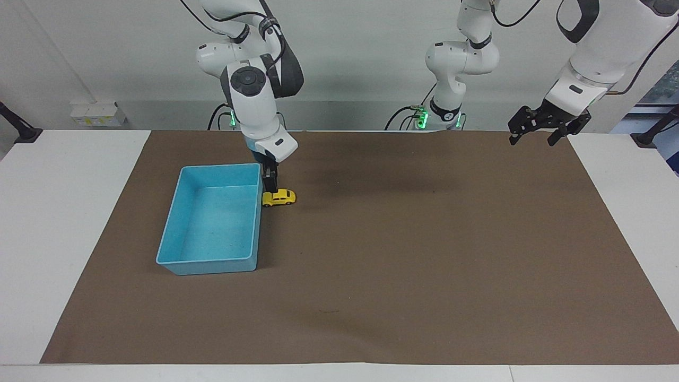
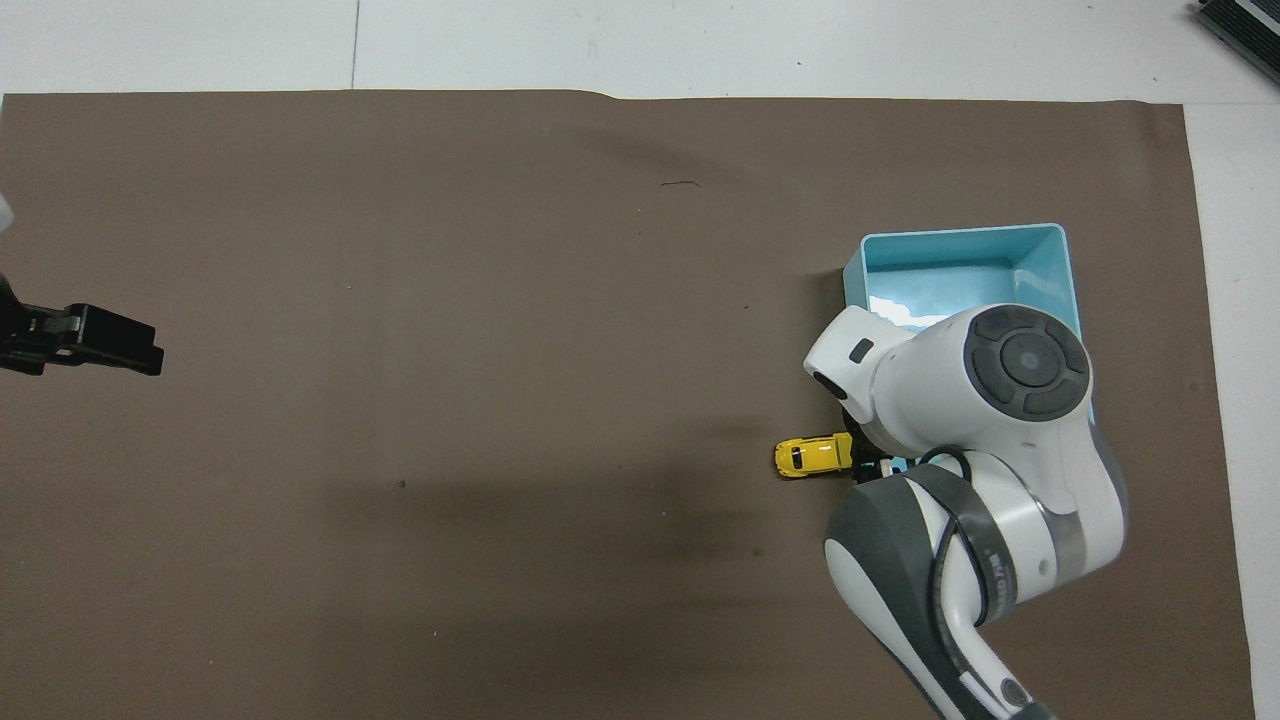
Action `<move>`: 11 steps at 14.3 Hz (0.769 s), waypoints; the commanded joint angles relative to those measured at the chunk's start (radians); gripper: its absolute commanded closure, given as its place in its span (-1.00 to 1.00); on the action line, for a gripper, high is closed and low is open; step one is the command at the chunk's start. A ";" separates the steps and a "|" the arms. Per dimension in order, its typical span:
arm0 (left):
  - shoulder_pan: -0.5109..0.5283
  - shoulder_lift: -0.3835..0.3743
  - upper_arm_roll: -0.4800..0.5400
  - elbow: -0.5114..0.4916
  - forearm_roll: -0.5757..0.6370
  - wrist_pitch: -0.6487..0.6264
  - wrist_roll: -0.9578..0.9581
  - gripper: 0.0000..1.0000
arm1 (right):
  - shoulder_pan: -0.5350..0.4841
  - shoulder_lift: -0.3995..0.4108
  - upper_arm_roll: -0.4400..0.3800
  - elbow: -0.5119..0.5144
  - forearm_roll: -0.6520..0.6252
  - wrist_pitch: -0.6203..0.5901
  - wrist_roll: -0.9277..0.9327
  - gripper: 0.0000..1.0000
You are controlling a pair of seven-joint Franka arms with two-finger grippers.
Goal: Wind up and store yellow beetle car
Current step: 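Lower the right gripper to the car beside the blue box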
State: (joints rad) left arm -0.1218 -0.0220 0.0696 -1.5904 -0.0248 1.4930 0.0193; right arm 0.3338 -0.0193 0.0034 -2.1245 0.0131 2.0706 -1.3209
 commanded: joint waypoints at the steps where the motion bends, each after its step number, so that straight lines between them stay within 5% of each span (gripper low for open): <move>1: 0.014 -0.026 -0.007 -0.026 -0.010 -0.007 0.002 -1.00 | -0.002 -0.021 -0.002 -0.119 -0.010 0.141 -0.032 -1.00; 11: 0.016 -0.021 -0.007 -0.016 -0.009 0.000 0.001 -1.00 | 0.001 0.064 -0.002 -0.236 -0.041 0.364 -0.050 -1.00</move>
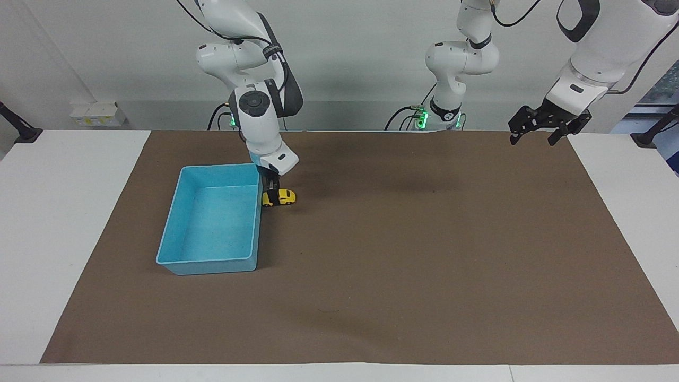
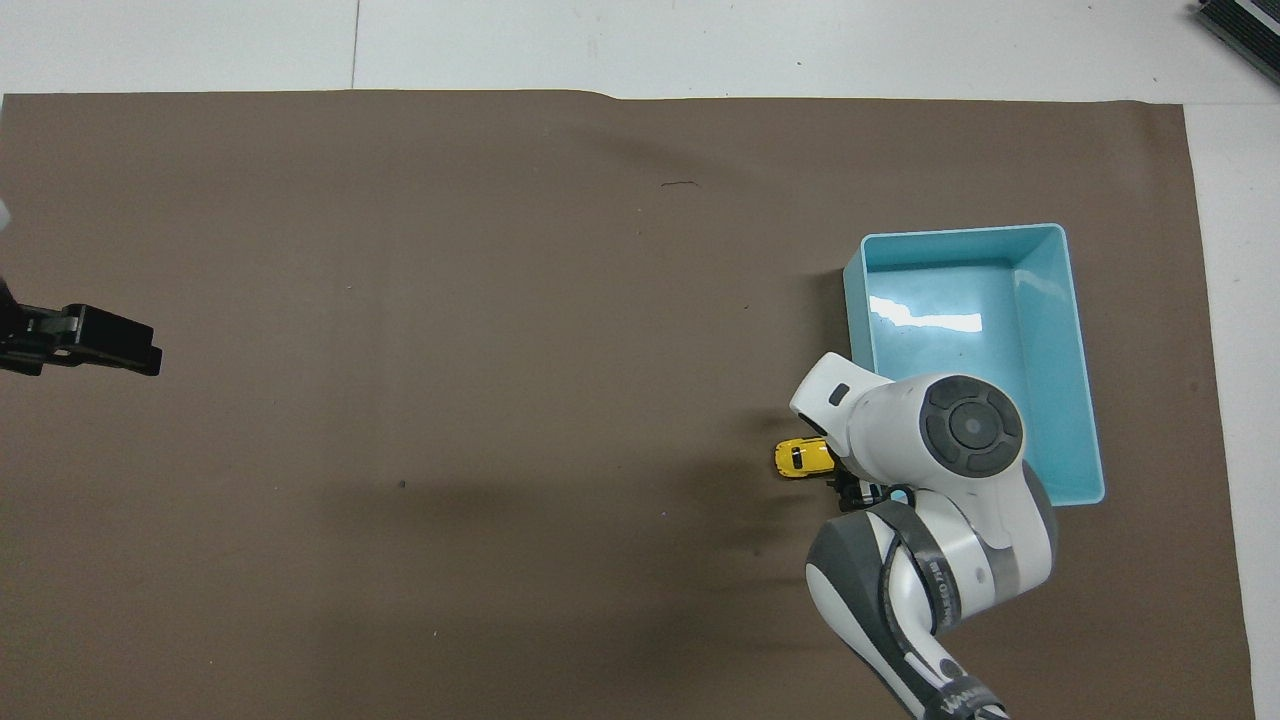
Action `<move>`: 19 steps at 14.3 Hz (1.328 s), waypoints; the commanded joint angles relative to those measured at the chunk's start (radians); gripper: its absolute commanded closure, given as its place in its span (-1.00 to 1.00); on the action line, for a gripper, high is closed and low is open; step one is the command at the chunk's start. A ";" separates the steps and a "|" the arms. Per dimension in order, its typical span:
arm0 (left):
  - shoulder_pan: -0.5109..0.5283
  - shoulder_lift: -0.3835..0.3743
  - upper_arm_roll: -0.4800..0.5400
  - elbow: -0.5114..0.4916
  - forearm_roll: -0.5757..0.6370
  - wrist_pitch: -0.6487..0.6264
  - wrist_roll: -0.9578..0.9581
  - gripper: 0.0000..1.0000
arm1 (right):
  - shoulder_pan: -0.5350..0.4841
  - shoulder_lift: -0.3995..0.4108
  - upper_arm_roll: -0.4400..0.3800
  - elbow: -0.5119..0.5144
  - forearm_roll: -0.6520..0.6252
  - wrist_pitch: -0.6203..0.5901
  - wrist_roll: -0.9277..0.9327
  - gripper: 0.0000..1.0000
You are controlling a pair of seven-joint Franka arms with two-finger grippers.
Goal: Wind up and store yellow beetle car
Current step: 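Close the right gripper on the yellow car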
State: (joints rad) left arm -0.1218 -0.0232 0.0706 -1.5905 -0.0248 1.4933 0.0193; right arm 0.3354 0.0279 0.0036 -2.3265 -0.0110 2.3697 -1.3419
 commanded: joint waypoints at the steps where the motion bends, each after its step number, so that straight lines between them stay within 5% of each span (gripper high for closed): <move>1: 0.016 -0.020 -0.008 -0.016 -0.009 0.001 0.001 -1.00 | 0.000 0.030 -0.002 -0.034 -0.017 0.078 -0.029 -0.95; 2: 0.016 -0.020 -0.008 -0.016 -0.009 -0.001 0.001 -1.00 | 0.002 0.039 -0.002 -0.033 -0.017 0.100 -0.031 -0.63; 3: 0.016 -0.020 -0.008 -0.016 -0.009 -0.001 0.001 -1.00 | 0.016 0.040 -0.002 -0.031 -0.017 0.106 -0.029 0.43; 4: 0.016 -0.020 -0.008 -0.016 -0.009 -0.001 0.001 -1.00 | 0.026 0.041 -0.002 -0.030 -0.017 0.106 -0.028 0.87; 5: 0.014 -0.021 -0.008 -0.016 -0.009 0.001 0.001 -1.00 | 0.025 0.046 -0.002 -0.024 -0.017 0.099 -0.031 1.00; 19: 0.016 -0.026 -0.008 -0.011 -0.009 0.001 0.001 -1.00 | 0.057 0.053 -0.001 0.160 -0.001 -0.088 0.007 1.00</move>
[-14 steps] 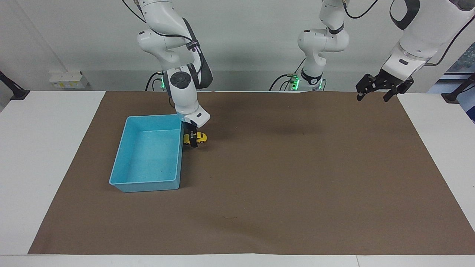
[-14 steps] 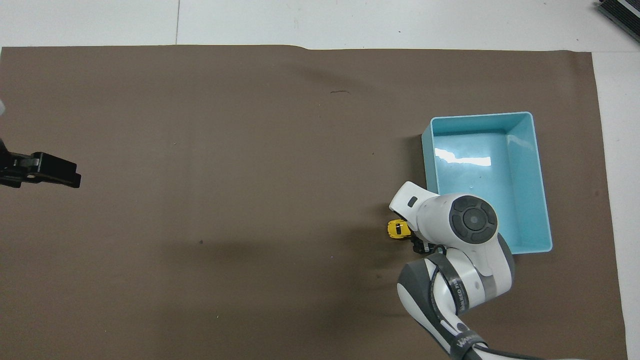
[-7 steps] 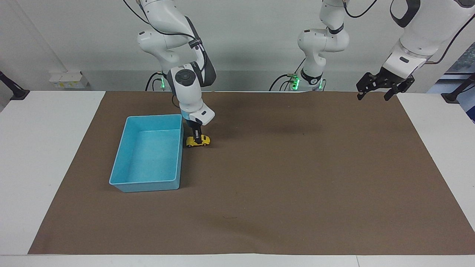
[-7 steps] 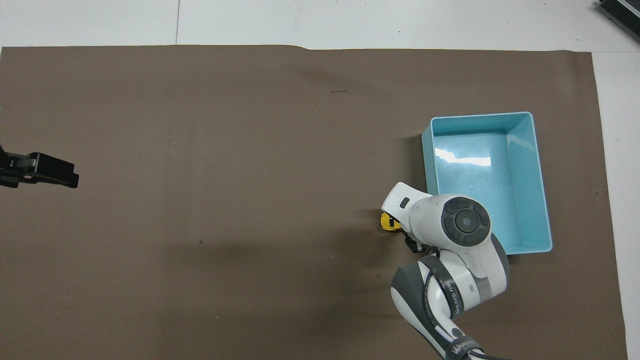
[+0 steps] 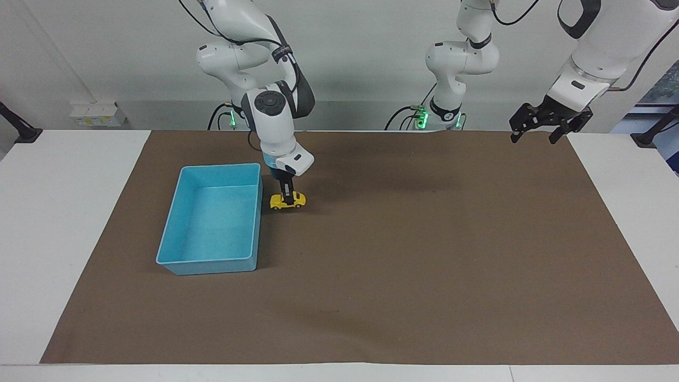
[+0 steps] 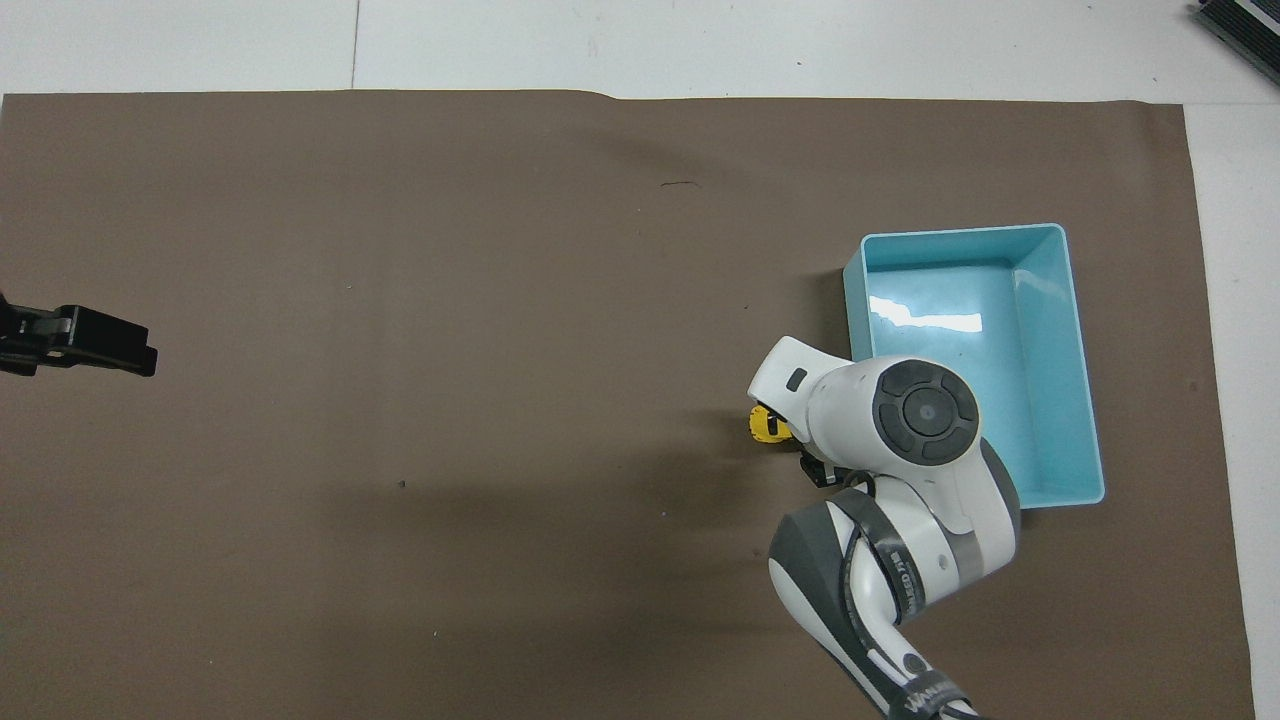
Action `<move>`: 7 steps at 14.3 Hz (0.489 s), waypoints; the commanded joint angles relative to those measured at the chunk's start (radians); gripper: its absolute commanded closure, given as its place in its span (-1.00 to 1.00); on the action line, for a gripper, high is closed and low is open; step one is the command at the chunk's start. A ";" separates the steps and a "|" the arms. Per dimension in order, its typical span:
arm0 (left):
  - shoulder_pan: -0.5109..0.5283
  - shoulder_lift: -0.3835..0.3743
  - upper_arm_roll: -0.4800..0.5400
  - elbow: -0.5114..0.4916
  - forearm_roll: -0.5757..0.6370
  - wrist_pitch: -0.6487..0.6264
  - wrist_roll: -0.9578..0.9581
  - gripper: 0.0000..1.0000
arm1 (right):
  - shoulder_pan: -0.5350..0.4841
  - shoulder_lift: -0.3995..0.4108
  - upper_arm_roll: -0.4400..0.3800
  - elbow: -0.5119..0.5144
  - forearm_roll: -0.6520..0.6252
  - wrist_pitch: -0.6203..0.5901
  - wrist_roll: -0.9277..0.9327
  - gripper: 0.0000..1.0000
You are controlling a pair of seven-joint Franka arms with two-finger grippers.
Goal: Wind up and store yellow beetle car
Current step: 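Lift the car with the right gripper over into the blue box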
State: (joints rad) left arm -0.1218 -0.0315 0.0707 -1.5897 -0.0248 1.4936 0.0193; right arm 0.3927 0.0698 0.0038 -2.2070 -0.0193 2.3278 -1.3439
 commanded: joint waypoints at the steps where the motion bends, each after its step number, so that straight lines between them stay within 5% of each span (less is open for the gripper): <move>1: 0.014 -0.018 -0.009 -0.012 -0.009 0.000 0.001 -1.00 | 0.000 0.010 -0.001 0.062 0.008 -0.077 0.009 1.00; 7: 0.016 -0.018 -0.008 -0.012 -0.009 0.000 0.001 -1.00 | -0.020 0.002 -0.004 0.234 0.012 -0.293 0.002 1.00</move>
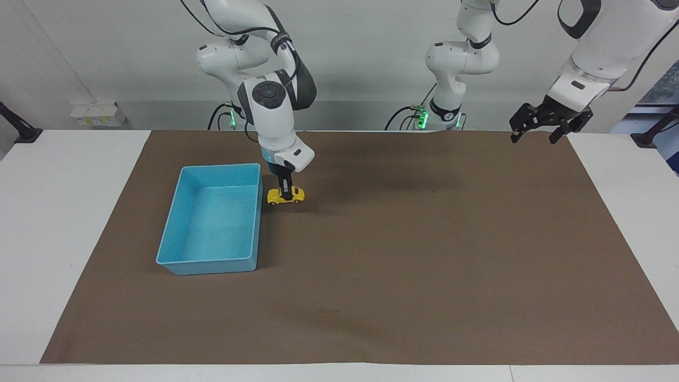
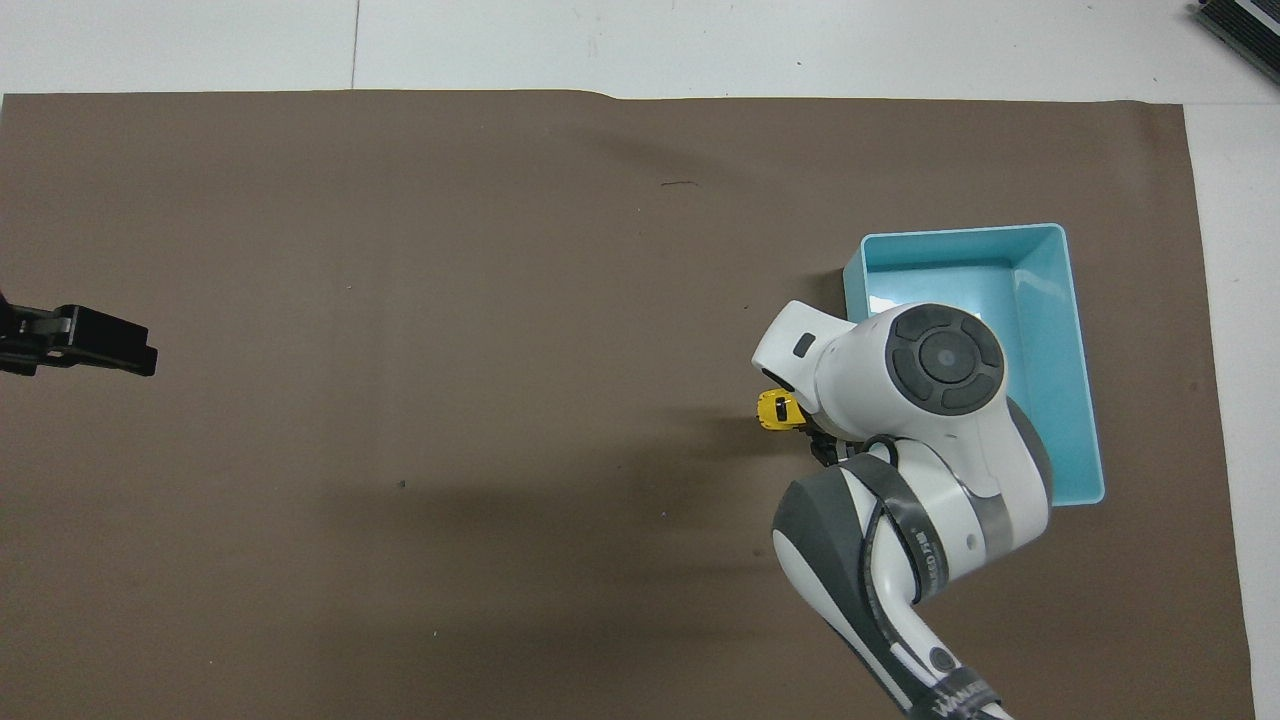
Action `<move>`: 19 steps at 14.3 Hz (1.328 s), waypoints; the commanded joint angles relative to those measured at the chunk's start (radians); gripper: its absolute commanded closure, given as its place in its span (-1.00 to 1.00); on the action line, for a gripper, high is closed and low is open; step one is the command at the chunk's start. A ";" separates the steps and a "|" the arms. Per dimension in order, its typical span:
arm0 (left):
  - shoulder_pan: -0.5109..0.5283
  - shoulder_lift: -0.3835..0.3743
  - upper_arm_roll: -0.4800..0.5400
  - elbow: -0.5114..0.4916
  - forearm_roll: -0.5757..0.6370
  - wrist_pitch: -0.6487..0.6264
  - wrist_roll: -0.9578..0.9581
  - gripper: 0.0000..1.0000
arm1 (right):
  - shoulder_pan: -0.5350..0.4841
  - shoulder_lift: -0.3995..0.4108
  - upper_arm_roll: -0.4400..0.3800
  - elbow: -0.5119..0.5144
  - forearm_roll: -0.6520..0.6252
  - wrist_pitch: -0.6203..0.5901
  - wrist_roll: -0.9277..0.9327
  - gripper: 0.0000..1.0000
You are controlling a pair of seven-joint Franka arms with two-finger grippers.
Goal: Wind up and store yellow beetle car
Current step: 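Lift the car with the right gripper over into the blue box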
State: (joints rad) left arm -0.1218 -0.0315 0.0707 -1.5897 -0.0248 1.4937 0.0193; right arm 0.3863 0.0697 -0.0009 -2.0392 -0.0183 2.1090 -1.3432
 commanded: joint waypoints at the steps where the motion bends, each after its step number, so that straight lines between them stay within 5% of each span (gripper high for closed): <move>1: 0.014 -0.018 -0.008 -0.012 -0.009 0.000 0.001 -1.00 | -0.026 0.001 0.001 0.089 0.011 -0.108 -0.004 1.00; 10: 0.016 -0.018 -0.008 -0.012 -0.009 0.000 0.001 -1.00 | -0.245 -0.004 -0.005 0.103 0.011 -0.175 -0.183 1.00; 19: 0.014 -0.018 -0.008 -0.012 -0.009 -0.003 -0.004 -1.00 | -0.339 -0.019 -0.007 -0.044 -0.008 -0.005 -0.278 1.00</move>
State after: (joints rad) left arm -0.1218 -0.0316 0.0705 -1.5897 -0.0248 1.4937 0.0192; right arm 0.0726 0.0587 -0.0145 -2.0360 -0.0201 2.0474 -1.5854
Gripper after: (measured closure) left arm 0.000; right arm 0.564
